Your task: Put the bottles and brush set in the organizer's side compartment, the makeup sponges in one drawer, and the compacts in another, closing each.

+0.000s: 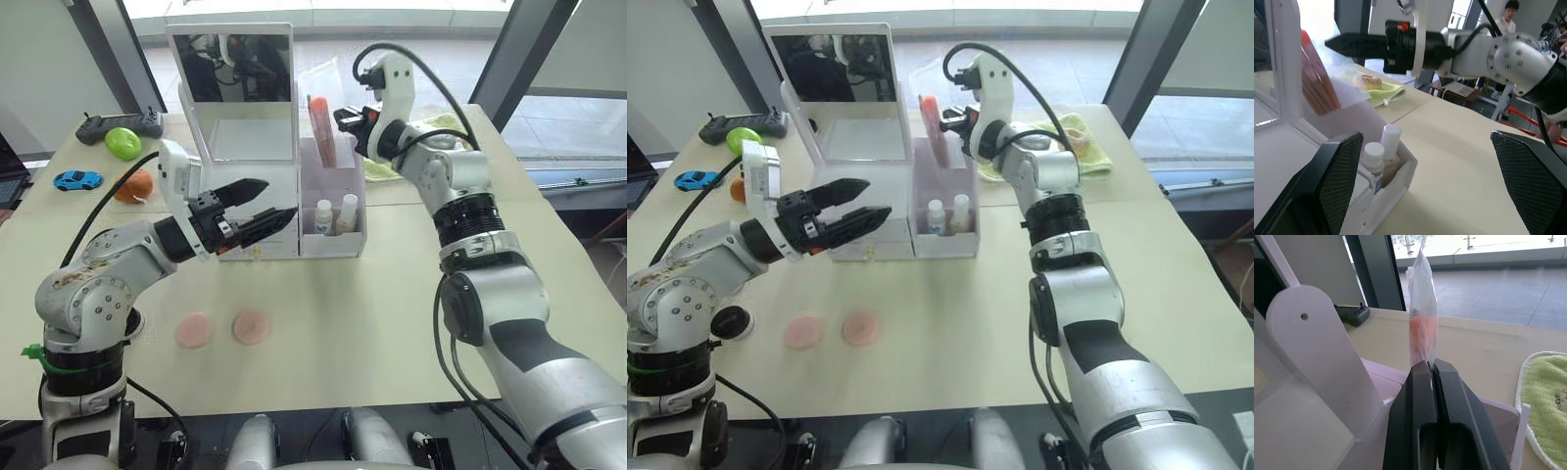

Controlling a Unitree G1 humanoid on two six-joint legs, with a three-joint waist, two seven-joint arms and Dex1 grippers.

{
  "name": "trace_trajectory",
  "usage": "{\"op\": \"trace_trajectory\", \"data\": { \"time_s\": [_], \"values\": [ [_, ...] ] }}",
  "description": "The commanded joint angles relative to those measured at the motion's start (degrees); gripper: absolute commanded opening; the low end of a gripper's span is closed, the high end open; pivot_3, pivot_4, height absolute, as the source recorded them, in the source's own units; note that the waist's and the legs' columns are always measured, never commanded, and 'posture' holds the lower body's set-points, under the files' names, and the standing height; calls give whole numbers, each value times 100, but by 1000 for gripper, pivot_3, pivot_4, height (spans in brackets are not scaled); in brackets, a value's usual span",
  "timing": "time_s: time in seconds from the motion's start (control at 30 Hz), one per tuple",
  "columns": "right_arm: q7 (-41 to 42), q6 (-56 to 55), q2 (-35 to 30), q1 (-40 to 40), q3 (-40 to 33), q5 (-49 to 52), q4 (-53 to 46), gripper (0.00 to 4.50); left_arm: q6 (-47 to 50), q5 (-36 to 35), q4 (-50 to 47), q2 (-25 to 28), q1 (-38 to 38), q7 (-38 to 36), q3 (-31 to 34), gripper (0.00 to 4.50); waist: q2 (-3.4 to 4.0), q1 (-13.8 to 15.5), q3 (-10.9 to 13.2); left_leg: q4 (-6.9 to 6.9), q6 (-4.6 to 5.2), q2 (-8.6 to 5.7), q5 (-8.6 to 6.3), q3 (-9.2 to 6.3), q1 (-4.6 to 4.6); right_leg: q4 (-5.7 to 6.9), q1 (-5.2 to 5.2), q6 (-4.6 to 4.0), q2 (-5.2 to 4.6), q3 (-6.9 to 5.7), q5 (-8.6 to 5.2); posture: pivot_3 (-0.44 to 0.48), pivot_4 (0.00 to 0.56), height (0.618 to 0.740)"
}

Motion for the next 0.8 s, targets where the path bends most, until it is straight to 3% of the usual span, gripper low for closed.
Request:
{"op": "trace_trajectory", "data": {
  "time_s": [0.03, 0.5, 0.6, 0.8],
  "values": [
    [56, -320, 83, -77, -103, -120, 151, 0, -171, -35, -61, -1, -196, 149, 180, 4485, 0, -9, 0, -1, 0, 0, 0, 0, 0, 1, 0, 0, 0, 0, 0, 0, 150, 740],
    [-86, -372, 163, 255, -230, -390, 500, 0, -155, 85, -48, 126, -109, 286, 15, 4485, 1, -29, 1, -7, -15, -1, 9, -5, 2, 7, -1, -1, 0, -2, 1, 0, 150, 740],
    [-94, -310, 148, 286, -262, -397, 373, 615, -194, 306, 7, 251, -122, 281, -128, 4500, 1, -30, 1, -8, -15, -1, 9, -5, 2, 7, -1, 0, 0, -2, 1, 0, 150, 740],
    [-25, -81, 182, 310, -416, -212, -159, 2609, -195, 420, 51, 271, -126, 213, -183, 4500, 1, -9, 2, -6, -18, -5, 11, -7, 0, 6, 0, 0, -3, -4, 2, 0, 150, 740]
  ]
}}
